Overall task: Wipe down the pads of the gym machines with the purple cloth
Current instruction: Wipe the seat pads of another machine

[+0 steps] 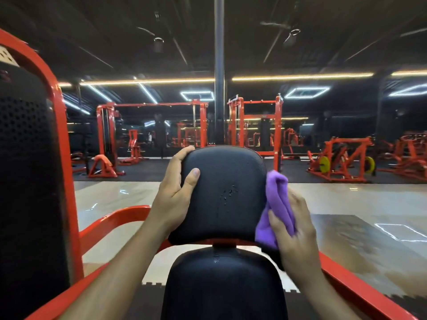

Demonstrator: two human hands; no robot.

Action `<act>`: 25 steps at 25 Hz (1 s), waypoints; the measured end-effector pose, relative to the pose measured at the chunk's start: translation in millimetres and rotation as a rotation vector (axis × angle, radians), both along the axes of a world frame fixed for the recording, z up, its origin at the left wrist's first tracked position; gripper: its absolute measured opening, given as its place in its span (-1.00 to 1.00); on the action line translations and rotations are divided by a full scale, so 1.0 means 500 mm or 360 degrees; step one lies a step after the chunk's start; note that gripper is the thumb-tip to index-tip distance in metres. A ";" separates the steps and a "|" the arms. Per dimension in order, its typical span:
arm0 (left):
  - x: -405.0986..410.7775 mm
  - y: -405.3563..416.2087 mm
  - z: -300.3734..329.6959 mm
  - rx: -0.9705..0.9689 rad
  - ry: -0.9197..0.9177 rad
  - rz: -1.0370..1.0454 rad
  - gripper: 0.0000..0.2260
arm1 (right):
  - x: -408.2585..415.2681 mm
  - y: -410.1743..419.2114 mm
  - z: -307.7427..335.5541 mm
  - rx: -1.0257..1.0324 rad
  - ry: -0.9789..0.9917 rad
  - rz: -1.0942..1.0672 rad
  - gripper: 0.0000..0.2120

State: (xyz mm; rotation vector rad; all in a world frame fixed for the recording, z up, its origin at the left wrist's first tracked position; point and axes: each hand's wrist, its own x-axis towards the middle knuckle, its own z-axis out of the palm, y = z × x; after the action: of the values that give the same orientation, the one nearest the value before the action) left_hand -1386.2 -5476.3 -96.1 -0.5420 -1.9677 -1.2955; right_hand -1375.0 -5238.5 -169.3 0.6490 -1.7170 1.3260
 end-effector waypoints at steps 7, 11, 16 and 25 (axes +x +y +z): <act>-0.019 -0.013 -0.015 -0.0099 0.0159 -0.0033 -0.58 | -0.101 -0.027 0.257 0.0137 -0.0134 0.0001 -0.80; -0.003 -0.026 0.001 -0.0188 0.0056 -0.0078 -0.55 | -0.033 -0.011 0.127 -0.0040 -0.0230 -0.0063 -0.75; 0.003 -0.011 -0.055 -0.0240 0.0267 0.0103 -0.47 | -0.024 0.034 0.055 0.0009 -0.0213 0.0075 -0.72; 0.071 0.001 -0.309 -0.1751 0.0946 0.0627 -0.40 | -0.091 -0.054 0.428 0.1650 -0.0110 0.0138 -0.69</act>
State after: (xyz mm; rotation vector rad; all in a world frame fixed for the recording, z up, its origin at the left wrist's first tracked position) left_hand -1350.4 -5475.7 -250.4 -0.8470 -1.9561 0.2808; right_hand -1420.3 -5265.5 44.8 1.2504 -2.4134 0.4090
